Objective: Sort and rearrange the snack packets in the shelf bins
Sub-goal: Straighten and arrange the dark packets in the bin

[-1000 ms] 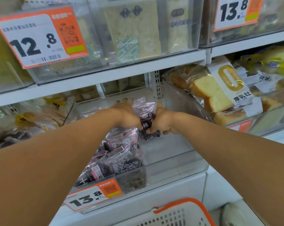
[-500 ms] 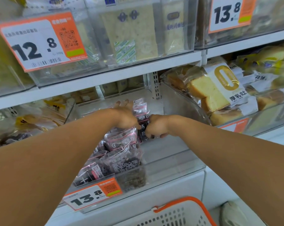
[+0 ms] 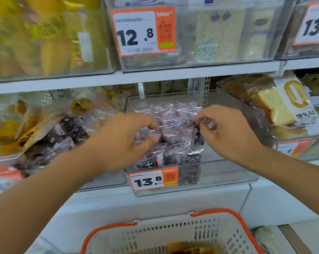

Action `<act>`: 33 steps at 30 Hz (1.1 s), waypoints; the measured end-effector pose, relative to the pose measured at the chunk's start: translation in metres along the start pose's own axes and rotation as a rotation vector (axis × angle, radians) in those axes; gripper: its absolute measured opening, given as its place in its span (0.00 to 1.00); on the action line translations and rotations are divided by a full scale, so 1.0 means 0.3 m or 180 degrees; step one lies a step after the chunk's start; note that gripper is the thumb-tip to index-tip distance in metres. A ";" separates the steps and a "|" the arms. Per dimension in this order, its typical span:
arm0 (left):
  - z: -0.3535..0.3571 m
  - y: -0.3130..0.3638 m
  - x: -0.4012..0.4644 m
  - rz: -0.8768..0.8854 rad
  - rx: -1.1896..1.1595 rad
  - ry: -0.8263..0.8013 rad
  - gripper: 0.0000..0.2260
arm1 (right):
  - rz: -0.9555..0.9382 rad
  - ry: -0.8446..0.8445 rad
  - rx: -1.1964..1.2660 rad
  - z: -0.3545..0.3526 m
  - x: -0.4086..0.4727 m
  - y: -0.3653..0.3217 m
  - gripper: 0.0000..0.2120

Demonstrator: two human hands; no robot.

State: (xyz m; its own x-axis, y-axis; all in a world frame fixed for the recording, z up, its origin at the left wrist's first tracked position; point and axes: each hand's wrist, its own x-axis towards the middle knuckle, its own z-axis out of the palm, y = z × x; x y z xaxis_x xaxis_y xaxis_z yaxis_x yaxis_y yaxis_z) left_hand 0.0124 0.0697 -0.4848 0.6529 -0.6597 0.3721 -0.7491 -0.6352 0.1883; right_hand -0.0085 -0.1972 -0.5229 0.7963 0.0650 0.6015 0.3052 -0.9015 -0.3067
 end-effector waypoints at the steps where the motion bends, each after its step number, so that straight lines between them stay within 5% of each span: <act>1: -0.022 -0.036 -0.066 0.0033 0.0163 -0.0041 0.10 | -0.0301 -0.0042 0.0061 -0.010 -0.022 -0.050 0.09; 7: -0.189 -0.261 -0.331 -0.0967 -0.0098 0.0837 0.14 | -0.1540 -0.0625 0.0610 0.043 -0.012 -0.459 0.08; 9: -0.218 -0.337 -0.383 -0.1505 0.0339 0.0572 0.17 | -0.1707 -0.1052 0.0590 0.089 0.047 -0.583 0.12; 12: -0.215 -0.409 -0.437 -0.2353 0.1045 -0.0047 0.23 | -0.1386 -0.1488 0.0198 0.180 0.180 -0.708 0.15; 14: -0.210 -0.438 -0.444 -0.2527 0.0949 0.0169 0.25 | -0.1201 -0.1769 -0.0567 0.243 0.262 -0.761 0.17; 16: -0.213 -0.455 -0.438 -0.2582 0.0957 0.0386 0.18 | -0.1095 -0.1719 -0.0893 0.295 0.301 -0.803 0.13; 19: -0.222 -0.484 -0.431 -0.2877 0.1246 0.0262 0.10 | -0.1088 -0.1785 -0.1269 0.366 0.285 -0.853 0.21; 21: -0.242 -0.504 -0.435 -0.3089 0.1263 0.0057 0.16 | -0.1070 -0.1828 -0.1413 0.410 0.264 -0.869 0.20; 24: -0.283 -0.538 -0.460 -0.3053 0.1038 -0.0415 0.19 | -0.0920 -0.1965 -0.1162 0.465 0.295 -0.840 0.12; 26: -0.305 -0.553 -0.485 -0.2768 0.0879 -0.0646 0.11 | -0.0758 -0.2073 -0.0787 0.473 0.320 -0.812 0.07; 30: -0.324 -0.573 -0.537 -0.2528 0.0408 -0.0167 0.01 | -0.0928 -0.1945 -0.0283 0.420 0.312 -0.795 0.09; 33: -0.320 -0.582 -0.544 -0.2228 0.0012 0.0238 0.05 | -0.0988 -0.1428 0.0040 0.332 0.303 -0.772 0.10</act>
State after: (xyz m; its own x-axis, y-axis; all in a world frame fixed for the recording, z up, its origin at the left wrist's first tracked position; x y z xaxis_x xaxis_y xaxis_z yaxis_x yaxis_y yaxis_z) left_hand 0.0257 0.3269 -0.4911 0.9719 -0.0662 0.2261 -0.1552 -0.9019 0.4031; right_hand 0.0451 0.0601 -0.4706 0.8117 0.5057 0.2923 0.5653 -0.8060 -0.1753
